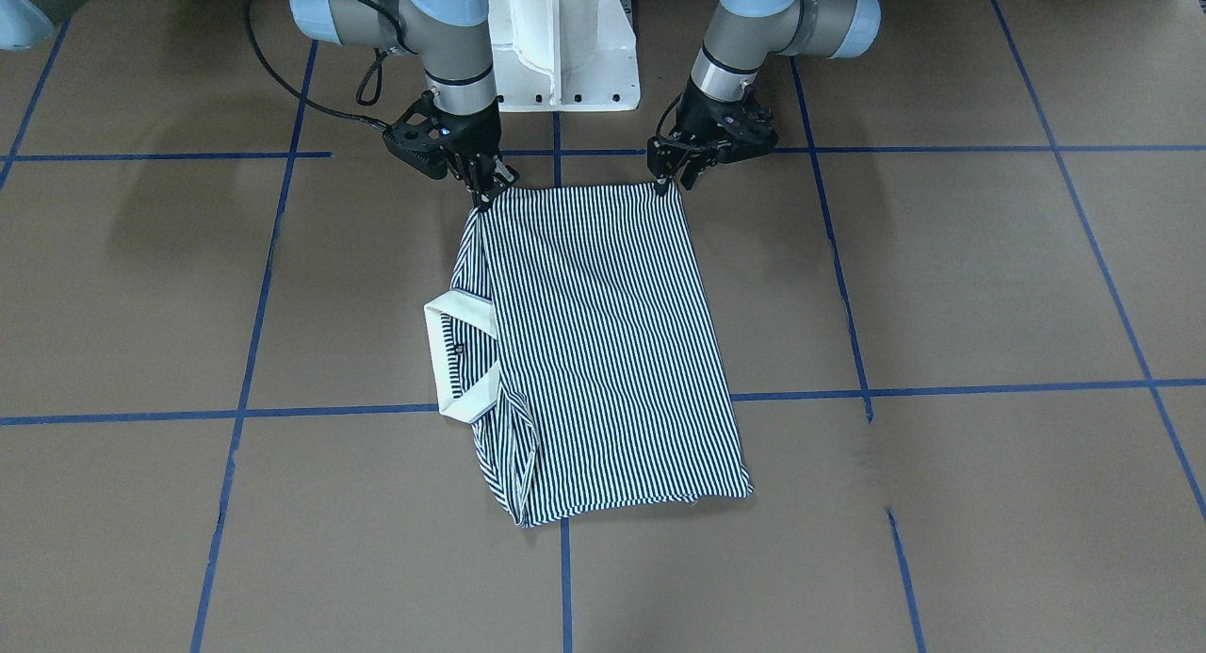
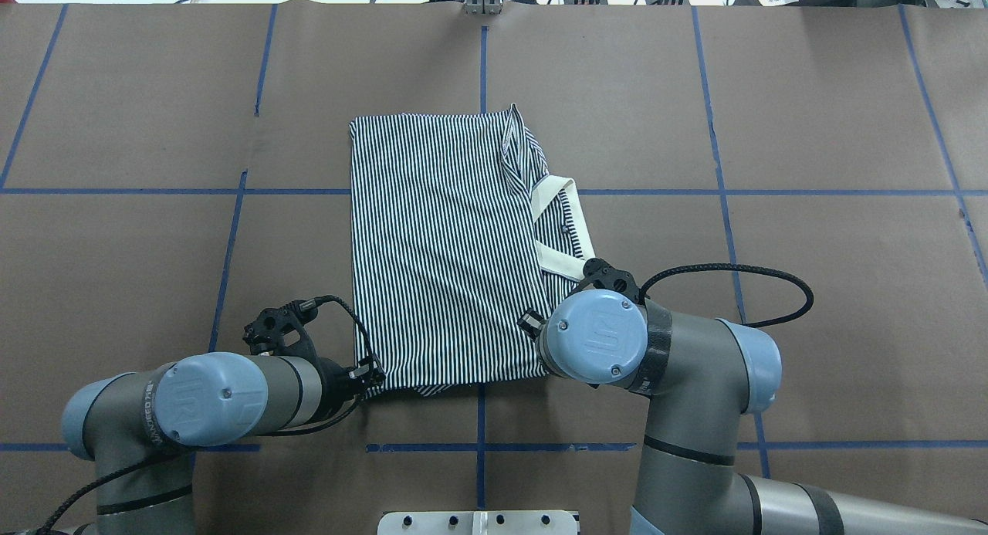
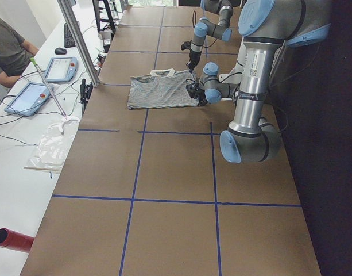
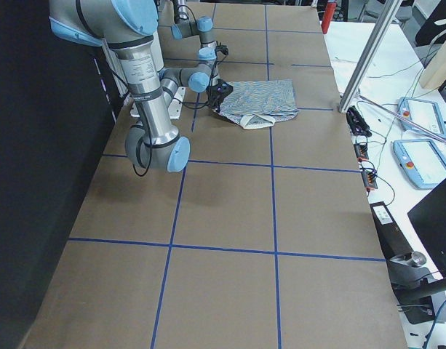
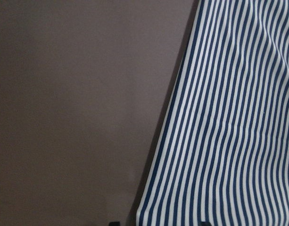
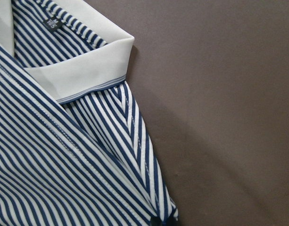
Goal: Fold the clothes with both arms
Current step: 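Lower the left gripper to the shirt's near edge and grasp, then lift the near half with both grippers and fold it over the far half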
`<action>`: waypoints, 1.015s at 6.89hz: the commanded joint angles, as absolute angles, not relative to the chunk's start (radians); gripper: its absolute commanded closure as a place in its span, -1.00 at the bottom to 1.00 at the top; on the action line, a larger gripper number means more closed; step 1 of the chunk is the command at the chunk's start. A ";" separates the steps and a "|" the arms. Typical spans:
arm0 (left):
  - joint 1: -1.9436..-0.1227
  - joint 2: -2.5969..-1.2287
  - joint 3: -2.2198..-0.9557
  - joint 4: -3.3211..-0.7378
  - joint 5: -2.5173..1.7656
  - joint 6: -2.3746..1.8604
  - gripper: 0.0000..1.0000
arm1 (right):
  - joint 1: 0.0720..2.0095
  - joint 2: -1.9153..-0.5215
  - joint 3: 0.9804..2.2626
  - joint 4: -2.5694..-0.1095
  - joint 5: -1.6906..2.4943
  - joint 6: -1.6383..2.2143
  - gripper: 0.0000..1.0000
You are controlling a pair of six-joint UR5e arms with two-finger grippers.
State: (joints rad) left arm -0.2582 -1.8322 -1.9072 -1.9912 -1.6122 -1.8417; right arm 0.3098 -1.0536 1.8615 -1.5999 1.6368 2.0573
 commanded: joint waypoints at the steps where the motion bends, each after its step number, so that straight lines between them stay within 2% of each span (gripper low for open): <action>1: -0.250 -1.838 -1.899 -1.982 -1.612 -1.839 0.60 | 0.310 -1.052 1.862 -1.600 1.637 2.057 1.00; 2: -0.247 -1.836 -1.896 -1.982 -1.612 -1.835 0.85 | 0.310 -1.052 1.862 -1.600 1.637 2.057 1.00; 3: -0.247 -1.838 -1.899 -1.974 -1.612 -1.835 1.00 | 0.310 -1.054 1.861 -1.600 1.637 2.056 1.00; 6: -0.247 -1.850 -1.965 -1.895 -1.620 -1.827 1.00 | 0.311 -1.068 1.884 -1.600 1.637 2.060 1.00; 7: -0.247 -1.851 -2.035 -1.844 -1.620 -1.825 1.00 | 0.284 -1.115 1.954 -1.601 1.635 2.084 1.00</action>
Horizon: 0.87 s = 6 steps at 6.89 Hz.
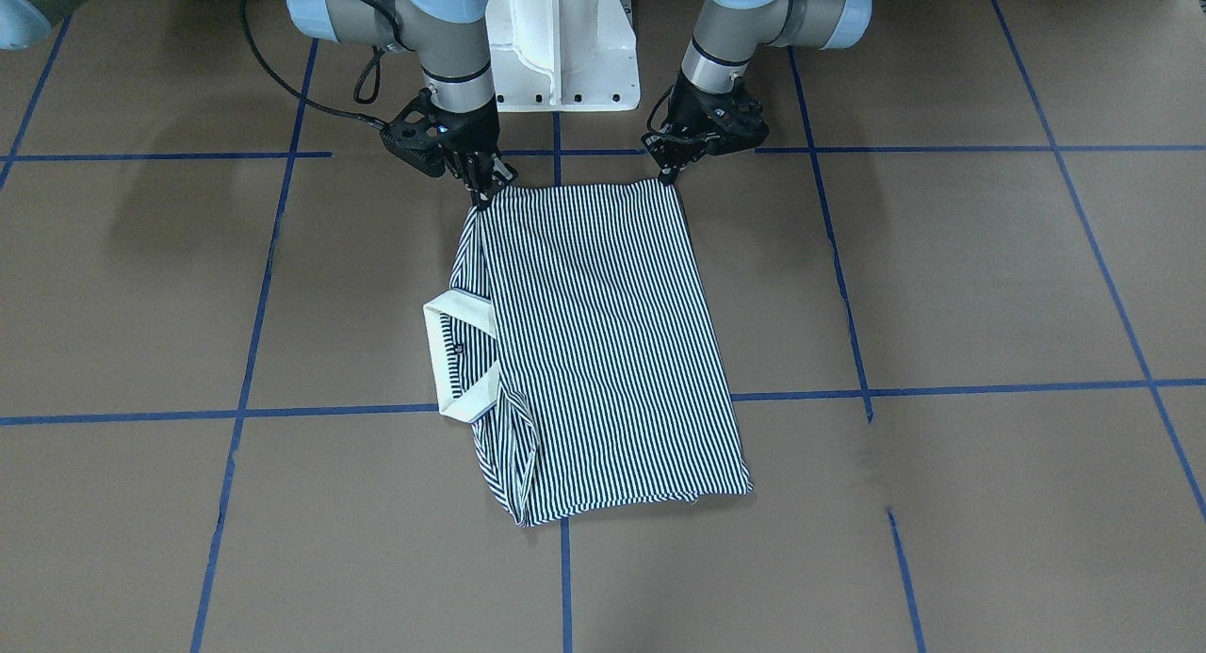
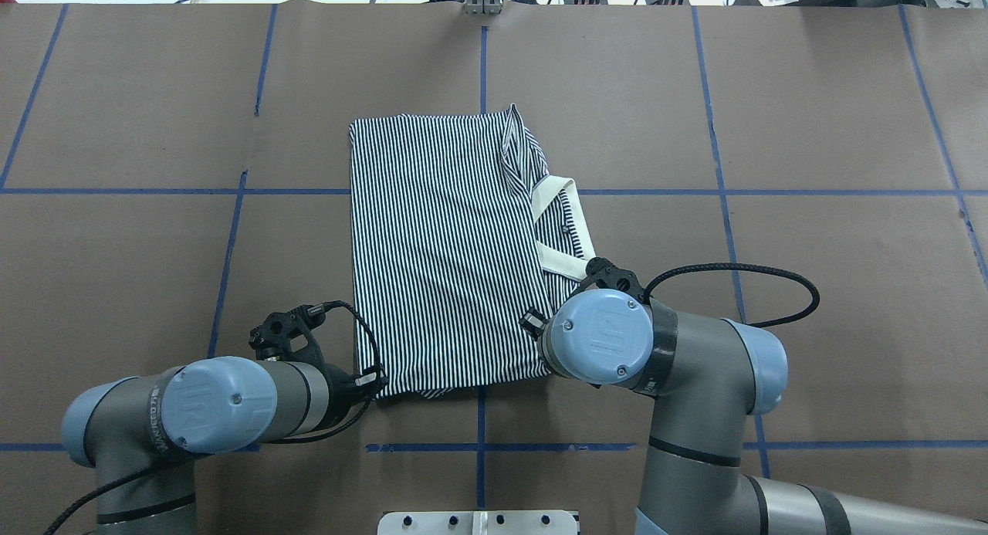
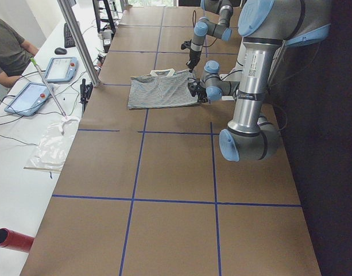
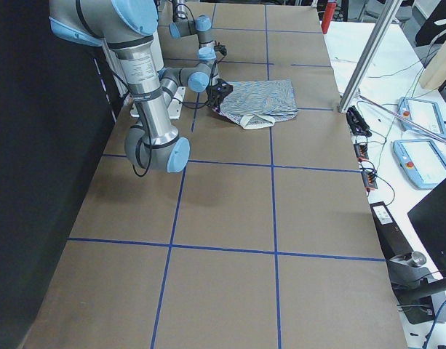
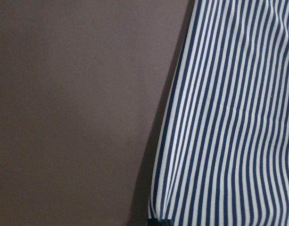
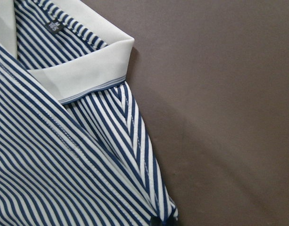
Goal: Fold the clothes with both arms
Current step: 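Lift the near half with both grippers and fold it over the far half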
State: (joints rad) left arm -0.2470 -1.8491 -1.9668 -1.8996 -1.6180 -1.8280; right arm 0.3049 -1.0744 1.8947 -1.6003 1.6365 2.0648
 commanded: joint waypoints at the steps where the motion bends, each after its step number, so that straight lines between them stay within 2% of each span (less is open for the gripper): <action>1: -0.247 -1.850 -2.142 -1.763 -1.623 -1.824 1.00 | 0.232 -1.196 2.079 -1.615 1.628 2.150 1.00; 2: -0.247 -1.859 -2.213 -1.702 -1.655 -1.822 1.00 | 0.239 -1.187 2.195 -1.741 1.631 2.164 1.00; 3: -0.311 -1.879 -2.203 -1.698 -1.667 -1.762 1.00 | 0.320 -1.107 2.166 -1.805 1.637 2.146 1.00; 4: -0.425 -1.929 -2.175 -1.695 -1.675 -1.662 1.00 | 0.418 -1.038 2.082 -1.802 1.663 2.090 1.00; 6: -0.565 -2.049 -1.983 -1.704 -1.724 -1.550 1.00 | 0.578 -0.909 1.889 -1.772 1.753 2.010 1.00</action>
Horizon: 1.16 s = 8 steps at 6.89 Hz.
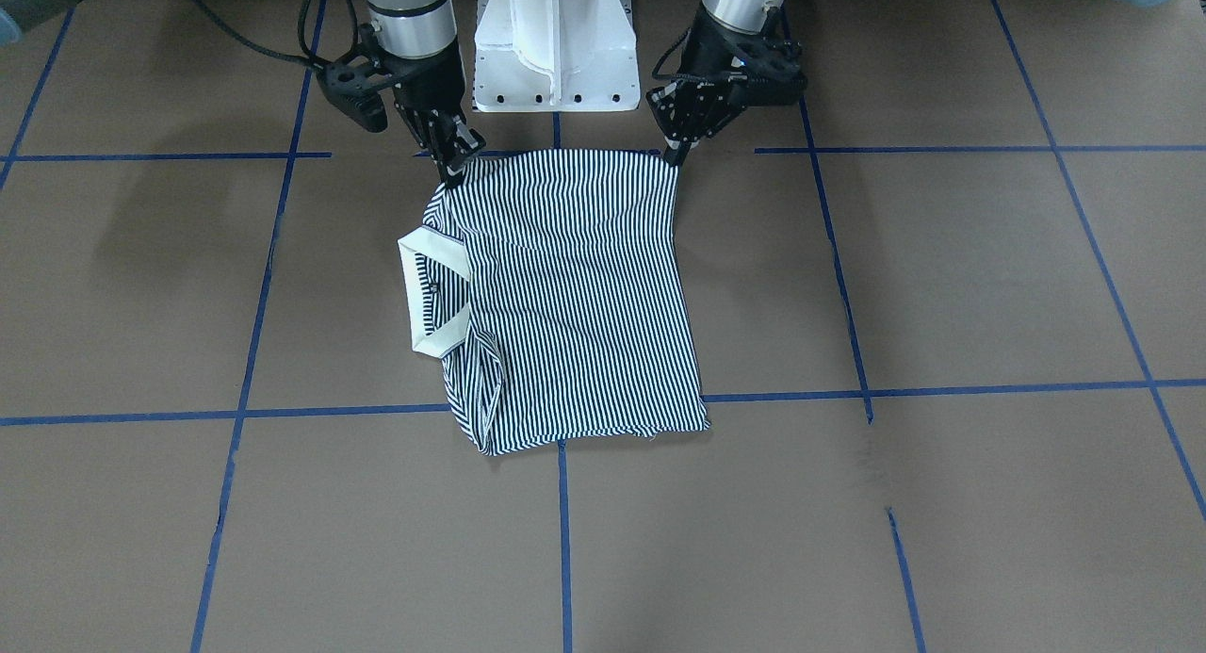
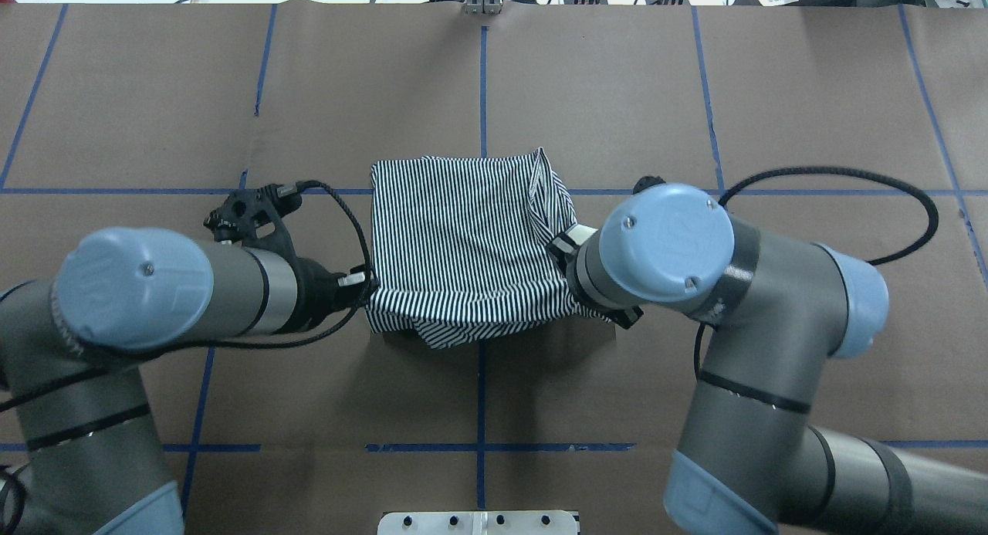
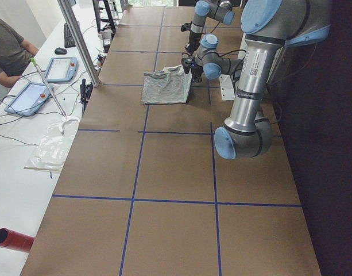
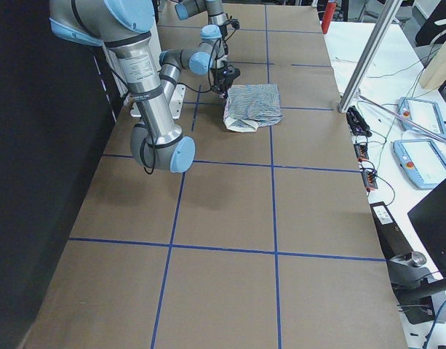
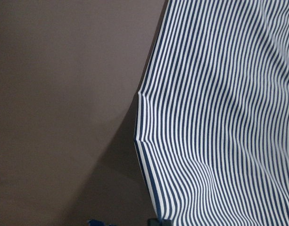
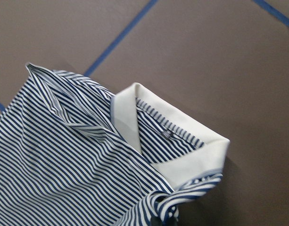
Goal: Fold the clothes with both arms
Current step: 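Lift the near half with both grippers and fold it over the far half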
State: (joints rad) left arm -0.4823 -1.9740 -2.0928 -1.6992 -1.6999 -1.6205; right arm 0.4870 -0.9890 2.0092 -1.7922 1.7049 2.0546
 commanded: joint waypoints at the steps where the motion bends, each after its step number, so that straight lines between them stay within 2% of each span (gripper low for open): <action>1: -0.599 -2.074 -1.915 -1.715 -1.724 -1.511 1.00 | 0.613 -0.840 1.723 -1.659 1.772 2.010 1.00; 2: -0.623 -2.078 -1.875 -1.744 -1.723 -1.476 1.00 | 0.650 -0.794 1.560 -1.540 1.822 2.006 1.00; 3: -0.623 -2.101 -1.817 -1.778 -1.720 -1.476 1.00 | 0.676 -0.781 1.477 -1.458 1.853 1.979 1.00; 5: -0.630 -2.150 -1.682 -1.843 -1.717 -1.419 1.00 | 0.692 -0.735 1.380 -1.450 1.868 1.913 1.00; 6: -0.656 -2.178 -1.580 -1.900 -1.715 -1.340 1.00 | 0.702 -0.677 1.267 -1.390 1.867 1.899 0.71; 7: -0.705 -2.256 -1.433 -1.911 -1.715 -1.242 1.00 | 0.716 -0.632 1.126 -1.283 1.867 1.881 0.33; 8: -0.762 -2.297 -1.307 -2.019 -1.715 -1.170 0.80 | 0.753 -0.589 1.018 -1.208 1.877 1.805 -0.20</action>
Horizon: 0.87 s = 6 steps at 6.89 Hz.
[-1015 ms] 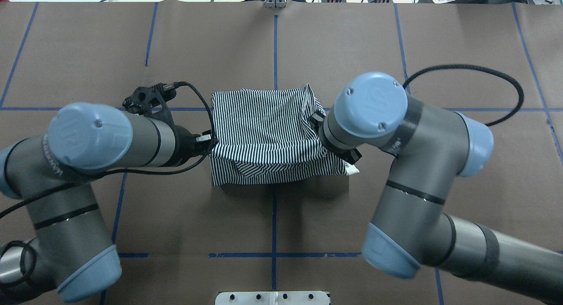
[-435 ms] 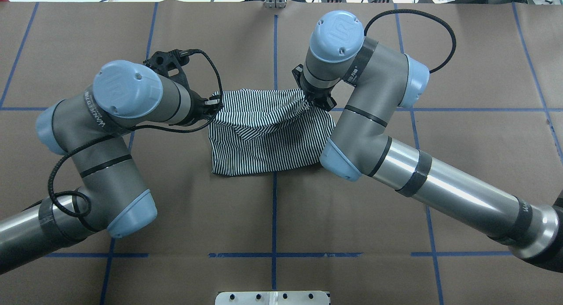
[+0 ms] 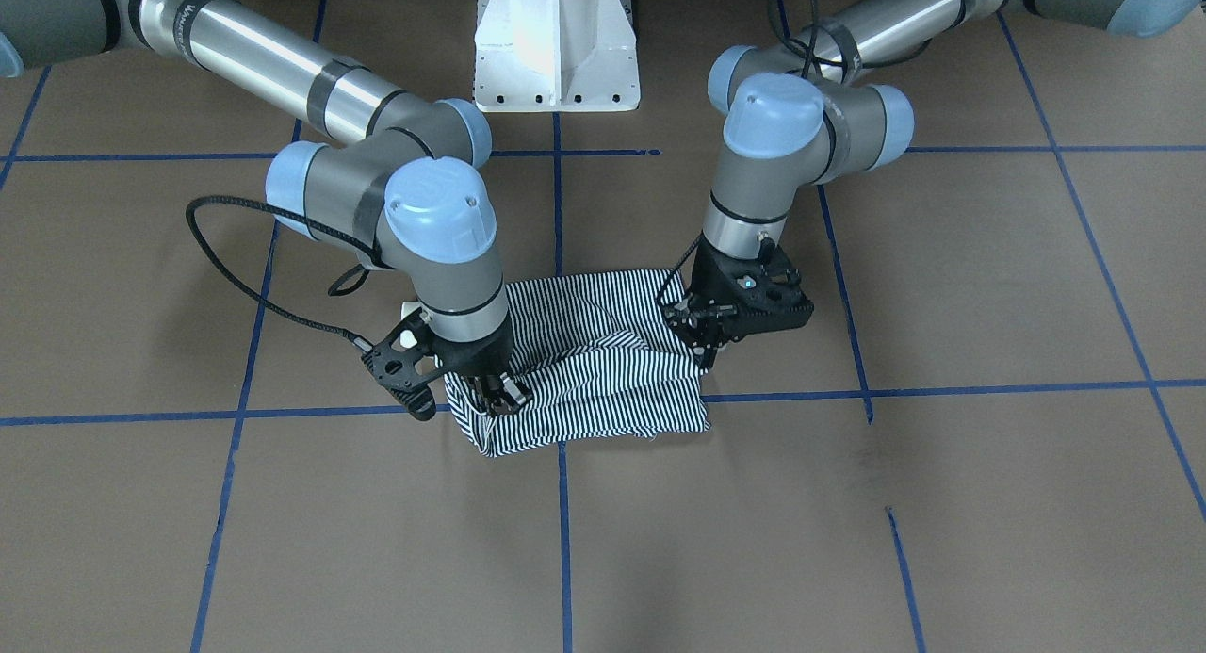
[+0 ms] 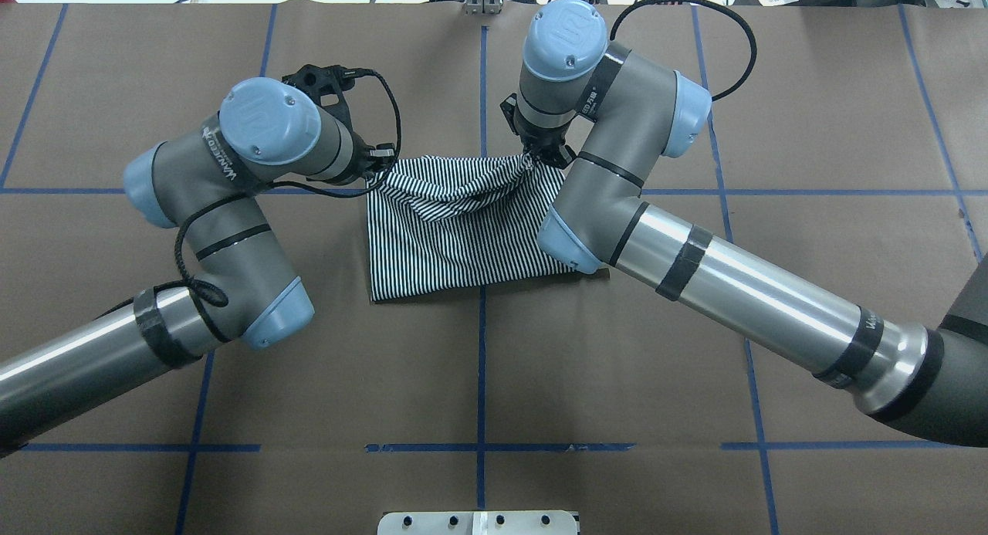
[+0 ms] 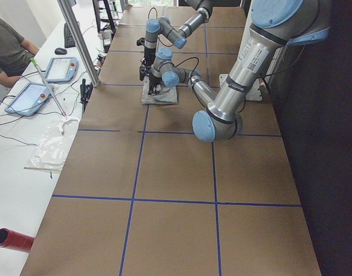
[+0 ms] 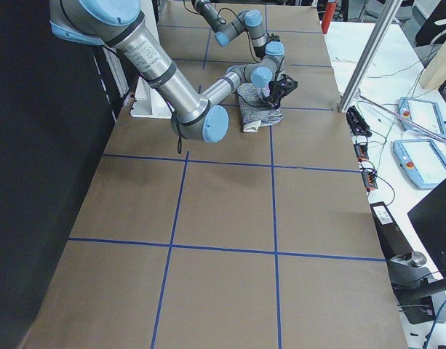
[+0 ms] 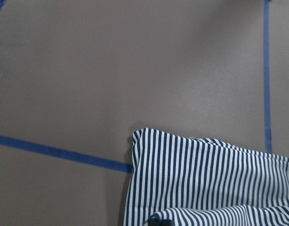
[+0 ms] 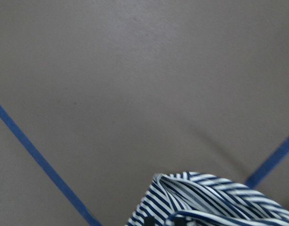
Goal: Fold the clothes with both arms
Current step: 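Release the shirt with both grippers and raise them away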
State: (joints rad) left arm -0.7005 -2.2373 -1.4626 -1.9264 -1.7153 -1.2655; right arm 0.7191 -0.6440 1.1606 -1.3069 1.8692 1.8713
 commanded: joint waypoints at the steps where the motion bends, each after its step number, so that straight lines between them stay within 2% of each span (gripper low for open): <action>1: -0.800 -2.296 -1.281 -2.113 -1.726 -1.158 0.00 | 0.776 -0.578 1.009 -1.201 1.899 1.720 -0.99; 2: -0.801 -2.295 -1.290 -2.118 -1.727 -1.163 -0.28 | 0.782 -0.586 1.015 -1.201 1.916 1.707 -1.00; 3: -0.804 -2.286 -1.342 -2.108 -1.764 -1.170 -0.42 | 0.784 -0.632 1.060 -1.200 1.917 1.703 -1.00; 4: -0.802 -2.231 -1.432 -2.106 -1.787 -1.192 -0.44 | 0.791 -0.665 1.112 -1.200 1.919 1.697 -1.00; 5: -0.778 -2.218 -1.466 -2.103 -1.816 -1.251 0.73 | 0.802 -0.675 1.130 -1.203 1.939 1.697 -1.00; 6: -0.712 -2.229 -1.457 -2.099 -1.815 -1.279 1.00 | 0.817 -0.724 1.182 -1.200 1.971 1.697 -1.00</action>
State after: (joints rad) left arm -0.7684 -2.2306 -1.4426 -2.1030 -1.8030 -1.2376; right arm 0.8018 -0.6797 1.1314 -1.2011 1.9405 1.6978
